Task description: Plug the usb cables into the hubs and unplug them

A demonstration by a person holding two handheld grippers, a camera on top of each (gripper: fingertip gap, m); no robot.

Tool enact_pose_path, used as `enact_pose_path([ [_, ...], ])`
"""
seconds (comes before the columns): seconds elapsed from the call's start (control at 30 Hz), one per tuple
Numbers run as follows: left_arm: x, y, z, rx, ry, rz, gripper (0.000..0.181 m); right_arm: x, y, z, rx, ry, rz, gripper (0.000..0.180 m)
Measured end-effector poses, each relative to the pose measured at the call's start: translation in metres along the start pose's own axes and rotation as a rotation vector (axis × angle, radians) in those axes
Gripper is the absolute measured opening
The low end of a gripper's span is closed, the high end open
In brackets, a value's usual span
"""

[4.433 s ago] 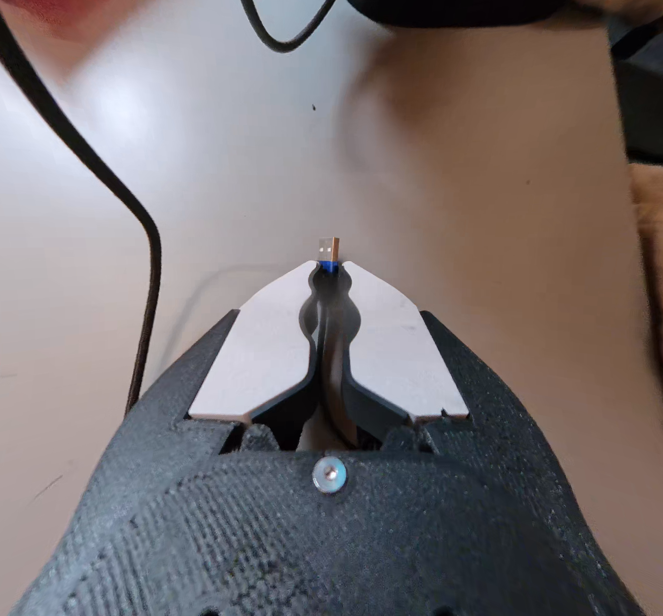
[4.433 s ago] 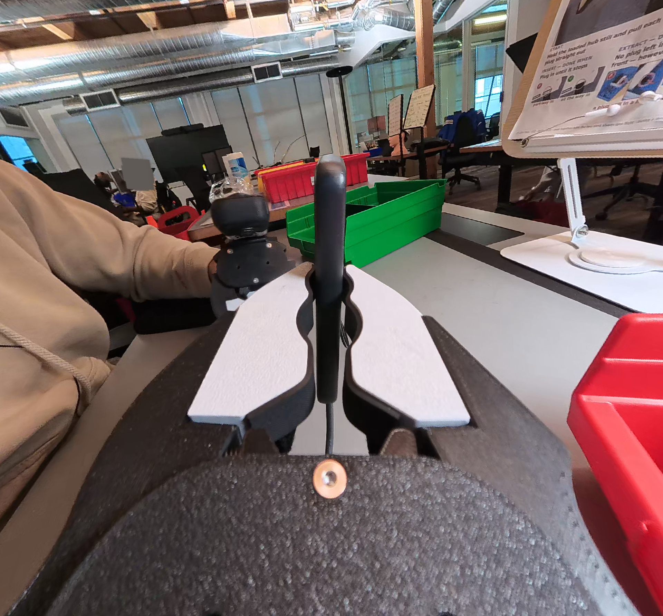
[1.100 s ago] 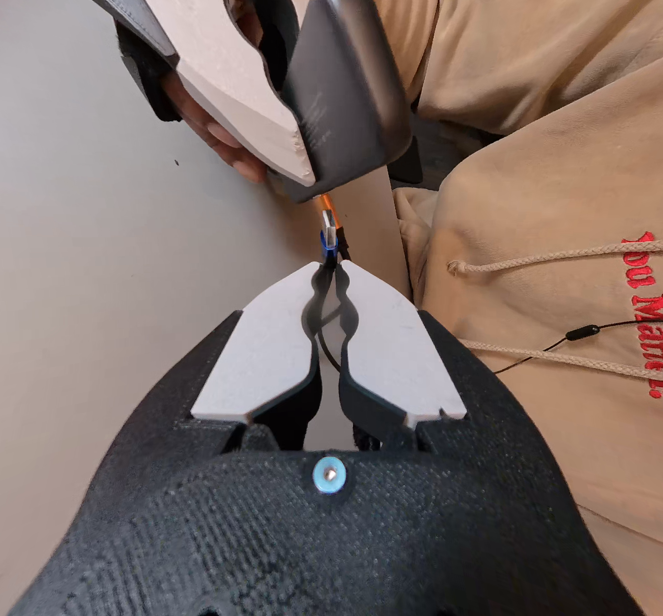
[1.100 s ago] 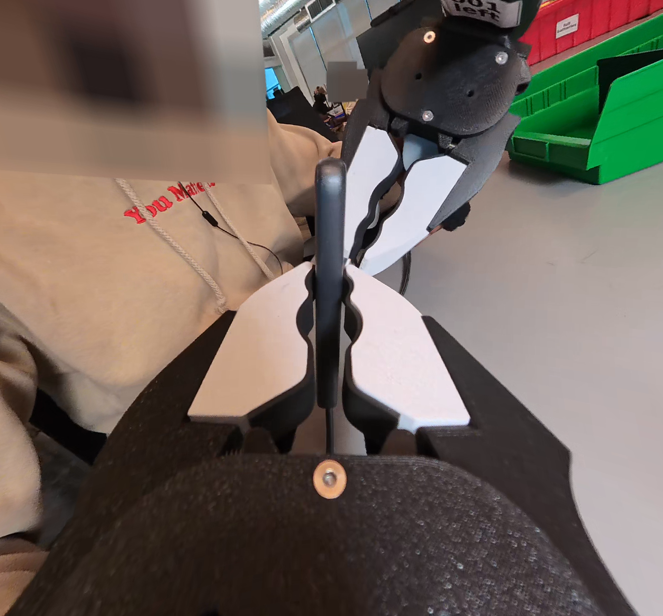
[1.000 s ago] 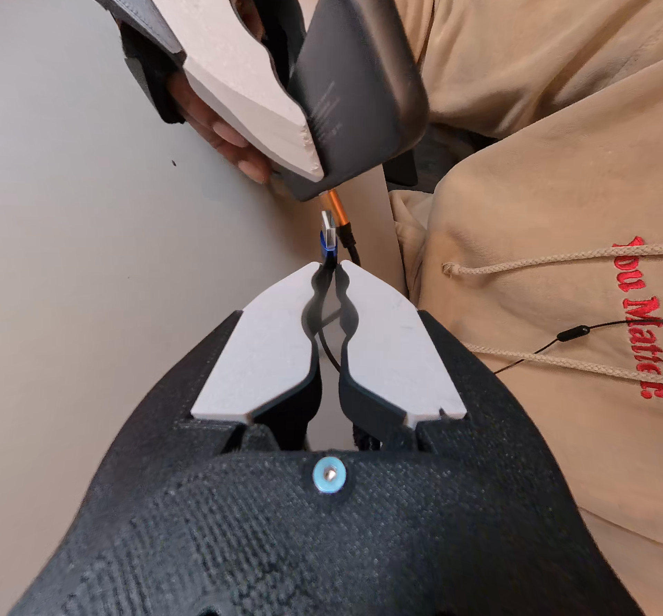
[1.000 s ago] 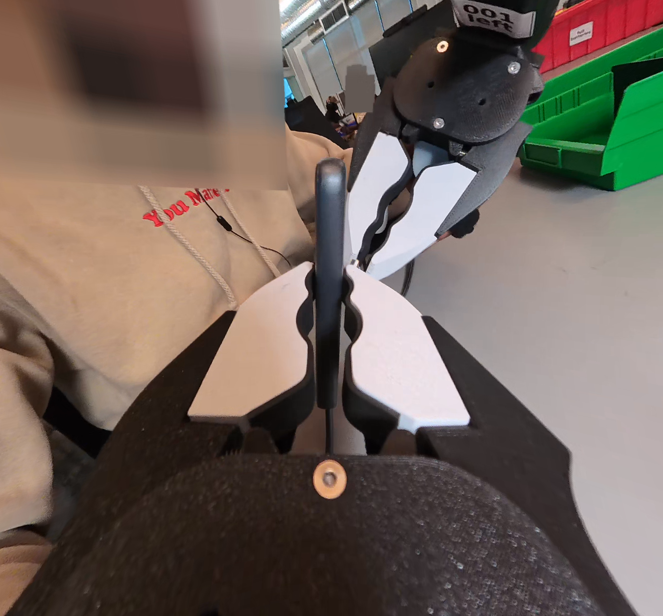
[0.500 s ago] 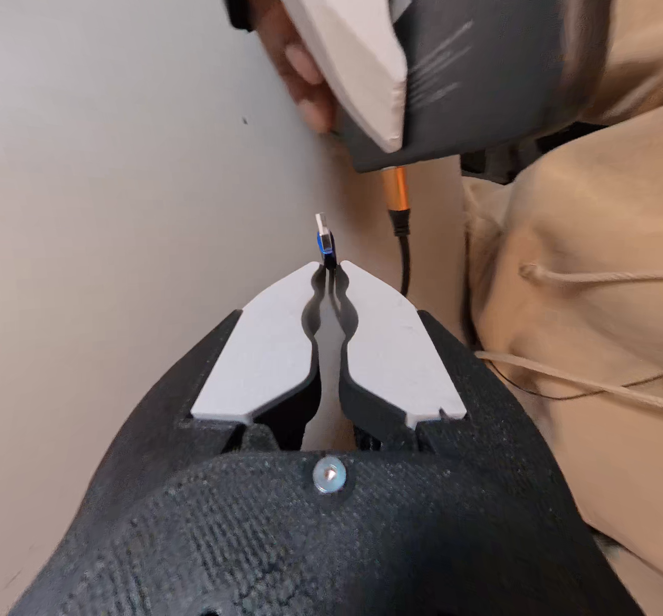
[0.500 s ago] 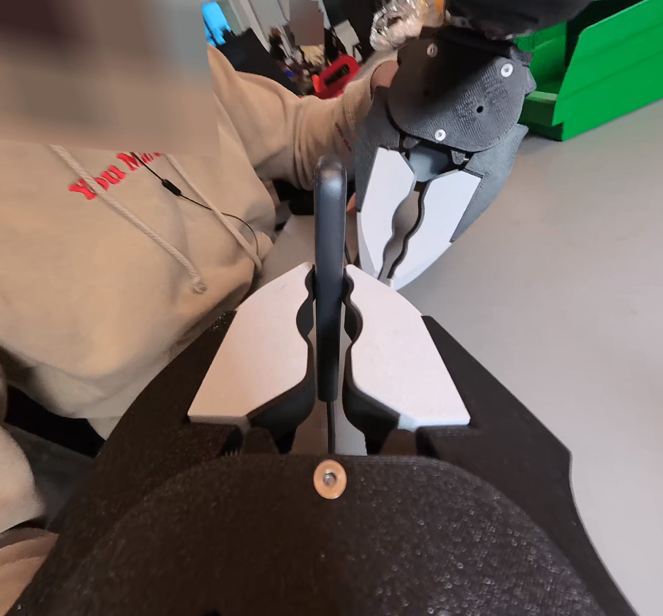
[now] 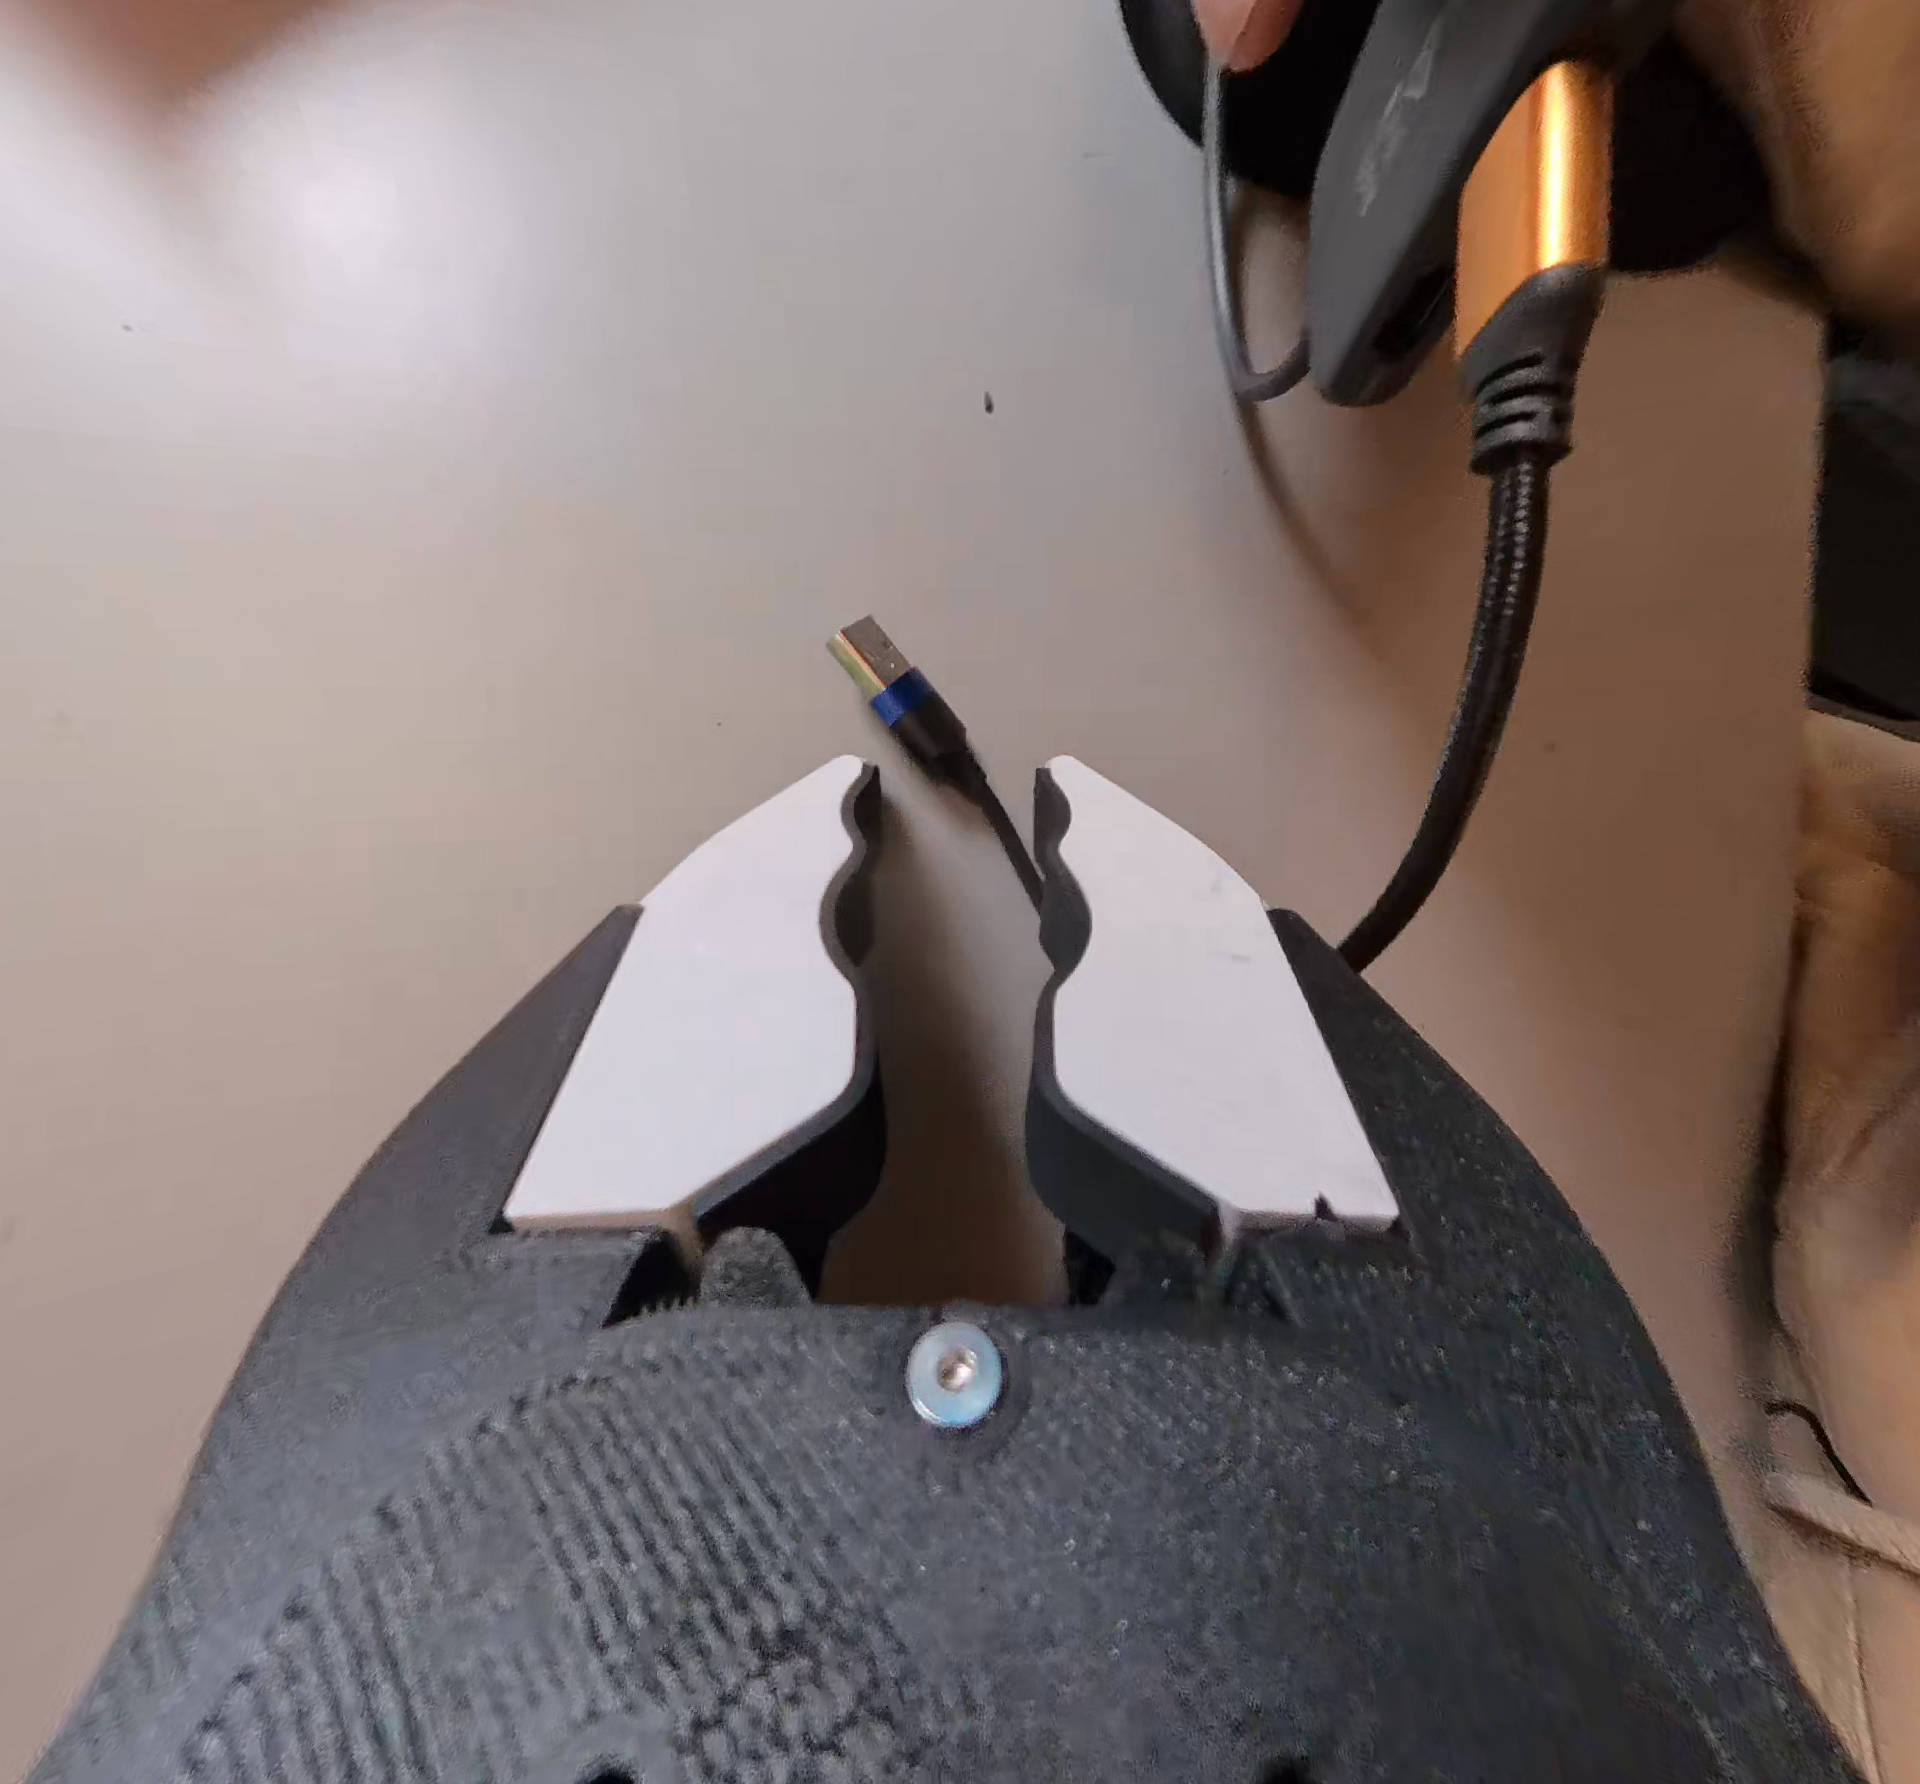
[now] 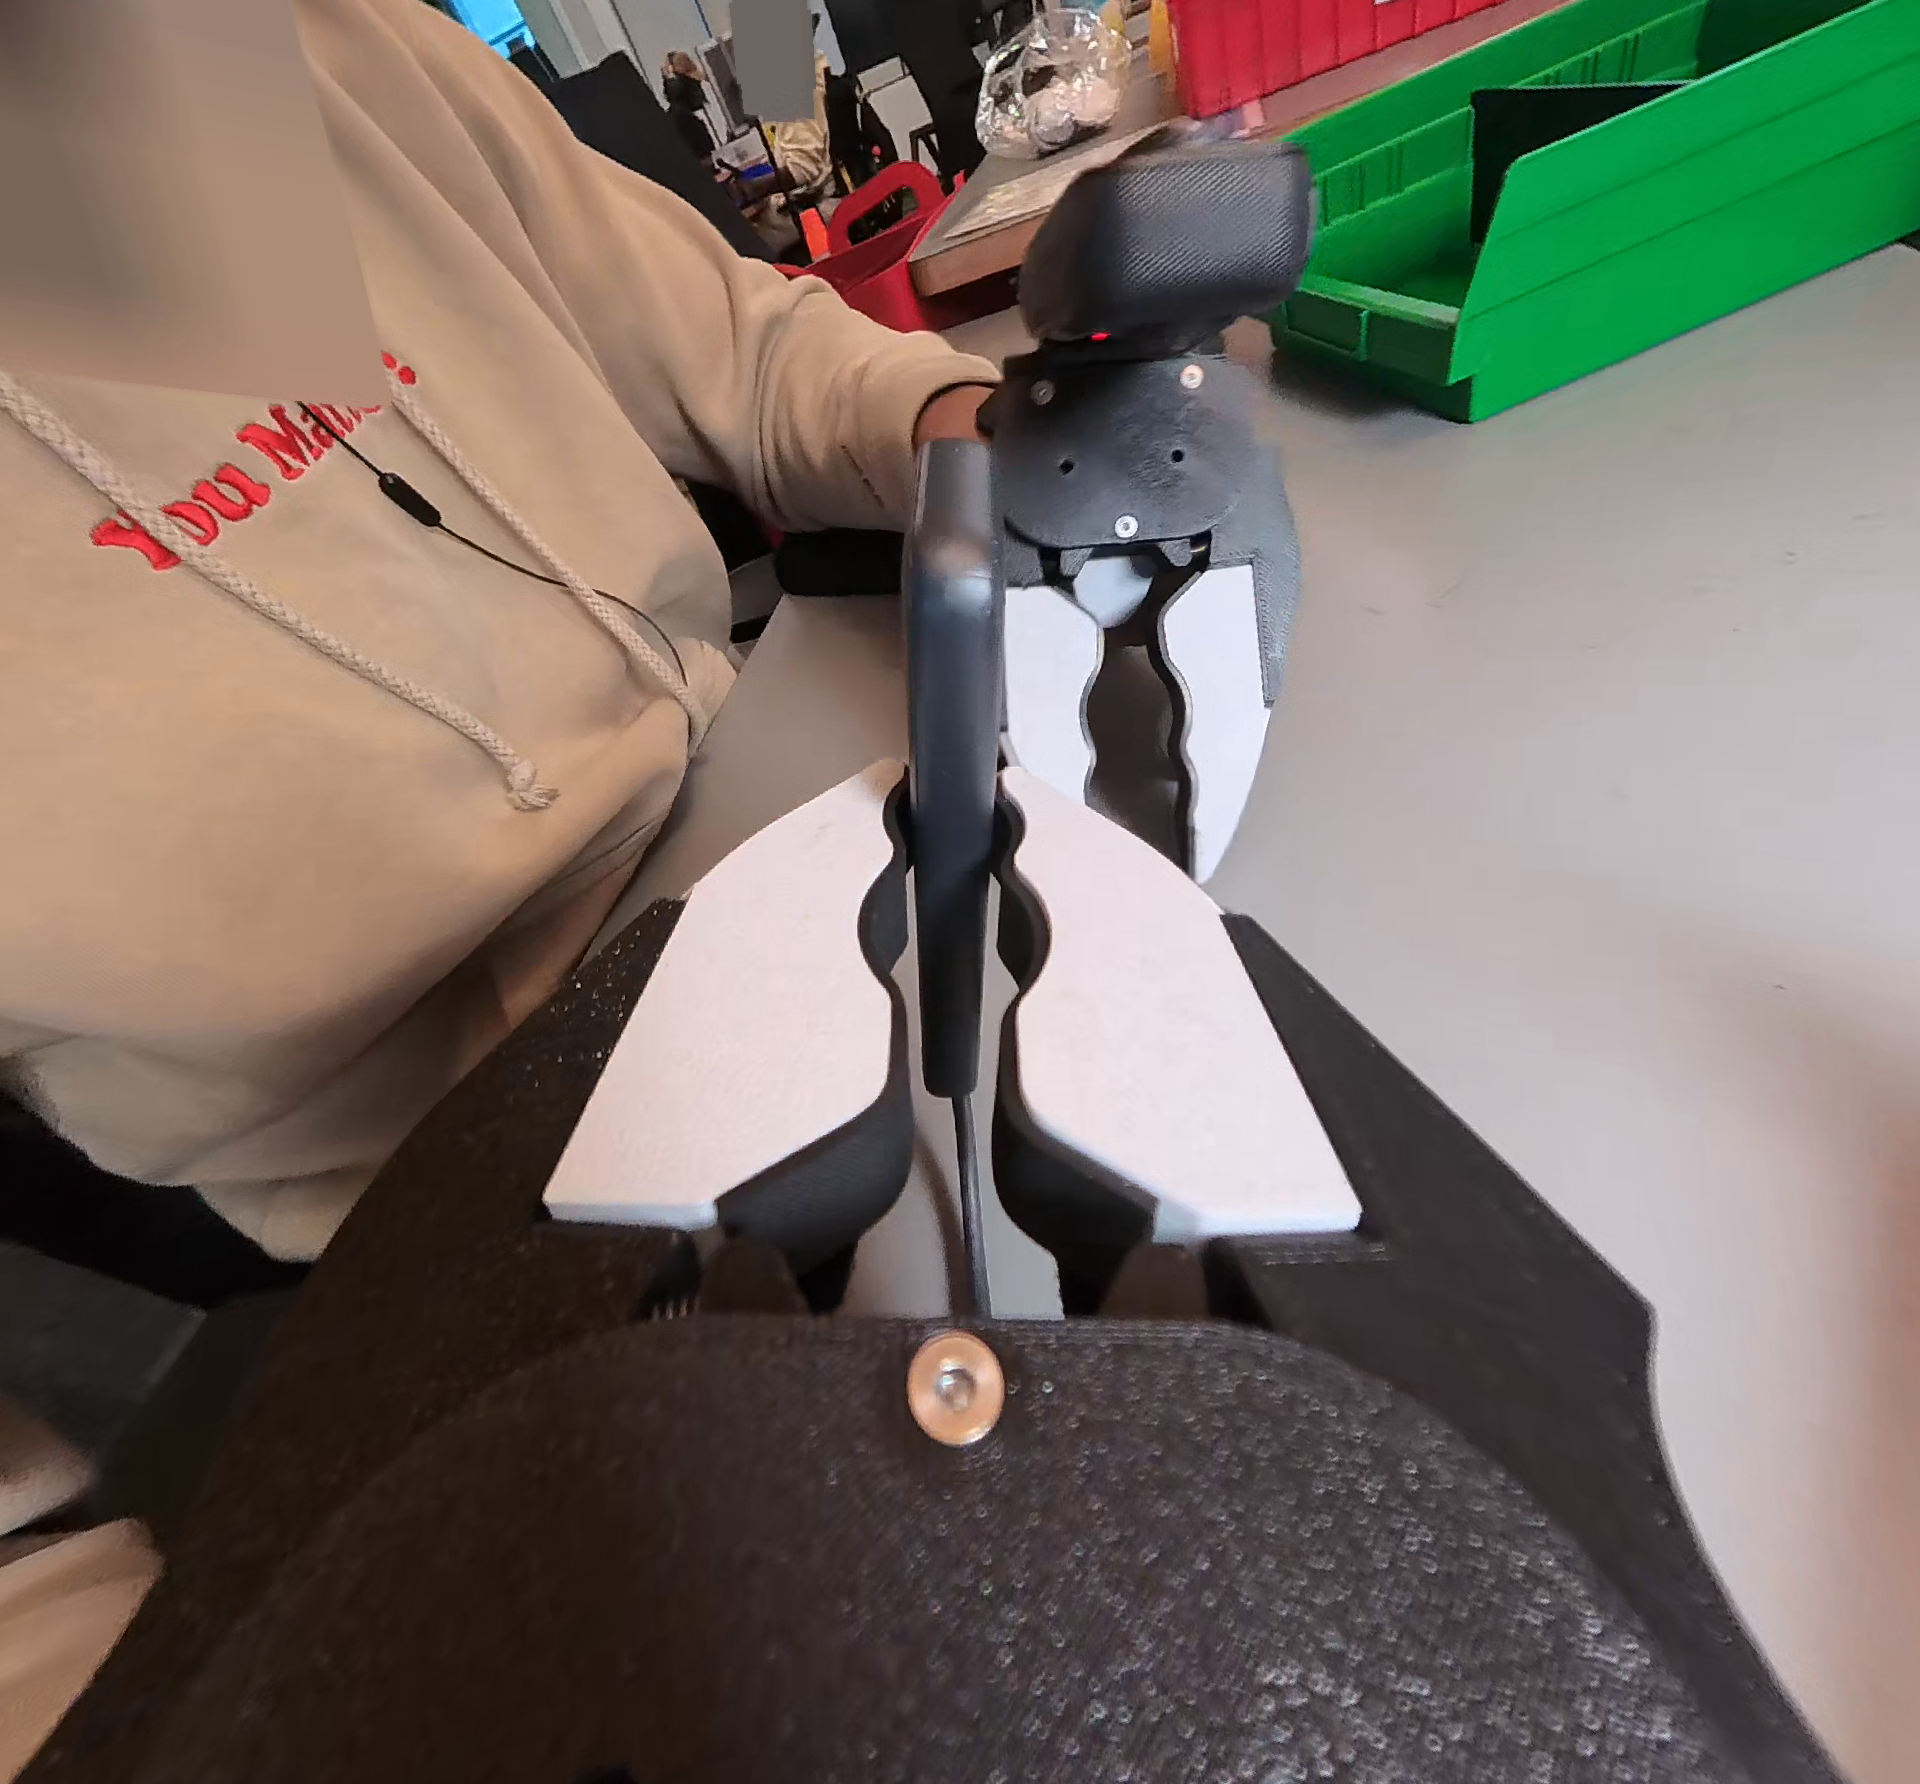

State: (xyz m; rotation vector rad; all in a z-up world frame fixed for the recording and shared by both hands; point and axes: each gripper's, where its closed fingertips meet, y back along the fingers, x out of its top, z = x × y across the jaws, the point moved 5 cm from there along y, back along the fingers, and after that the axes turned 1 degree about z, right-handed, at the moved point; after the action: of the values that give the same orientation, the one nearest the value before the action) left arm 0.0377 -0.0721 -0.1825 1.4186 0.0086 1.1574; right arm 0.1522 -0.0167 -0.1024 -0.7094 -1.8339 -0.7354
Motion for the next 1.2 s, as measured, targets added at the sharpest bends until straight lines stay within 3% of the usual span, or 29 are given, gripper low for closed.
enact_pose_path([
  [0.03,0.0,-0.001,0.002,0.028,-0.003,-0.001,0.031,0.0,0.0,-0.002,0.003,0.005,-0.001,0.012],
  [0.13,0.001,-0.003,0.004,0.099,-0.001,-0.01,0.031,0.0,0.001,-0.006,0.013,0.015,0.0,0.012],
  [0.37,0.0,-0.004,-0.003,0.151,-0.063,0.013,0.009,0.0,-0.001,-0.009,0.004,0.032,0.004,0.012],
  [0.5,0.0,0.008,-0.004,0.053,-0.105,-0.006,0.007,0.0,-0.001,-0.008,-0.011,0.027,0.009,0.012],
  [0.77,0.029,0.072,0.014,-0.191,-0.068,0.005,0.006,-0.003,-0.011,0.004,-0.111,0.008,-0.039,0.012],
  [0.97,0.04,0.065,0.028,-0.245,-0.095,-0.117,0.006,-0.004,-0.026,0.003,-0.104,0.013,-0.055,0.012],
  [1.2,0.049,0.06,0.022,-0.251,-0.054,-0.079,0.006,0.0,-0.022,0.005,-0.122,0.015,-0.009,0.012],
])
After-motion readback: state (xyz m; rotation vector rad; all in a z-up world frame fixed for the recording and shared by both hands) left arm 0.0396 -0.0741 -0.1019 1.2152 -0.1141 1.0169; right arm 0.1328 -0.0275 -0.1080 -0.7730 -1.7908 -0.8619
